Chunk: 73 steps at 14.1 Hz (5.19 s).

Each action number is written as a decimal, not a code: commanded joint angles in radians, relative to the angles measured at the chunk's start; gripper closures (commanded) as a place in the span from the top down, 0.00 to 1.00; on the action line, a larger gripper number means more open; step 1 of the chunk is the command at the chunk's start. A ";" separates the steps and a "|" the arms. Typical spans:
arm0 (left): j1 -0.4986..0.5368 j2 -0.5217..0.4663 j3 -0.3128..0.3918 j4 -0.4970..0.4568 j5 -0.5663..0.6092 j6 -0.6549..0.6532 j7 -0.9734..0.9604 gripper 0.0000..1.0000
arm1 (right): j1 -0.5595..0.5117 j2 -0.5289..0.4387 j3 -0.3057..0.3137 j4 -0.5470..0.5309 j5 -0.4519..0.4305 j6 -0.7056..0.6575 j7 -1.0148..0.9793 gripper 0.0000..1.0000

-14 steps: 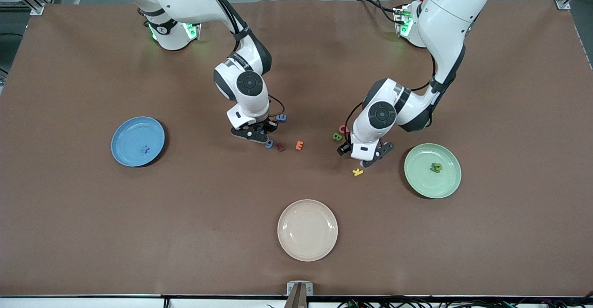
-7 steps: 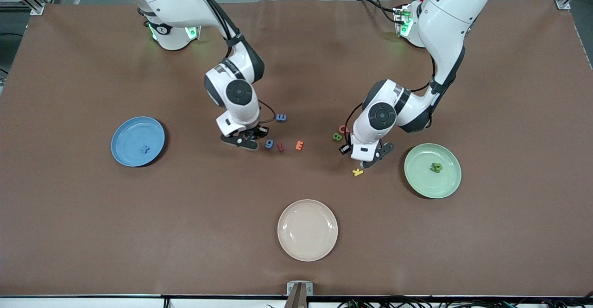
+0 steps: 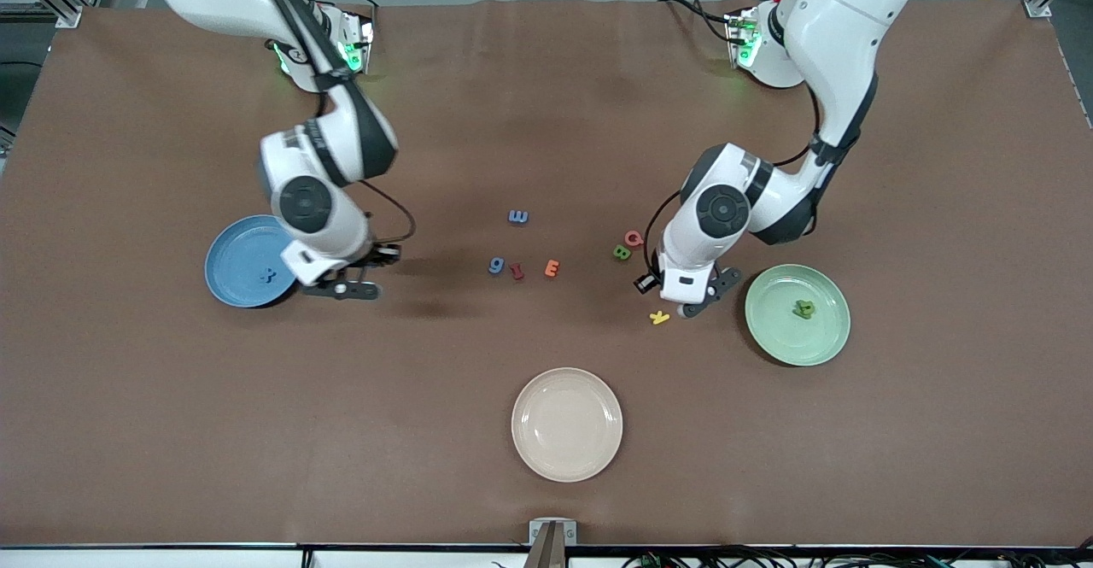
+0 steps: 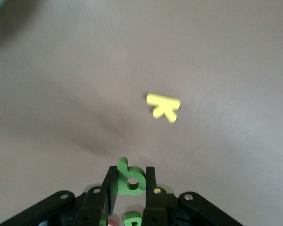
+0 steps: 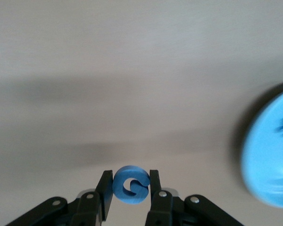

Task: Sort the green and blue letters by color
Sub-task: 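Grasp the blue G with the right gripper while the left gripper grasps the b, then place the G on the blue plate while the left gripper drops the b, then reach the right gripper to the blue m while the left gripper reaches the green B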

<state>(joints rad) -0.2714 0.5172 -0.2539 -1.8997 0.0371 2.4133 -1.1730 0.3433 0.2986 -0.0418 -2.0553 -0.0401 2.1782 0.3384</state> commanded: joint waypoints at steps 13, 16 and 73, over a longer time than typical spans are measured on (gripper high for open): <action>0.398 -0.039 0.001 0.071 0.148 -0.226 0.642 0.00 | -0.406 -0.162 0.022 -0.220 -0.012 -0.012 -0.501 0.10; 0.422 -0.013 -0.001 0.067 0.164 -0.223 0.677 0.00 | -0.418 -0.159 0.022 -0.220 -0.012 -0.008 -0.501 1.00; 0.100 0.124 -0.235 -0.055 0.414 0.081 -0.546 0.65 | 0.566 0.290 0.000 0.047 0.075 0.442 0.694 0.52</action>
<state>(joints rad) -0.1513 0.6192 -0.4902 -1.9508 0.4289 2.4569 -1.6685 0.8944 0.5618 -0.0243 -2.0172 0.0557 2.6095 1.0119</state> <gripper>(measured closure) 0.339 0.357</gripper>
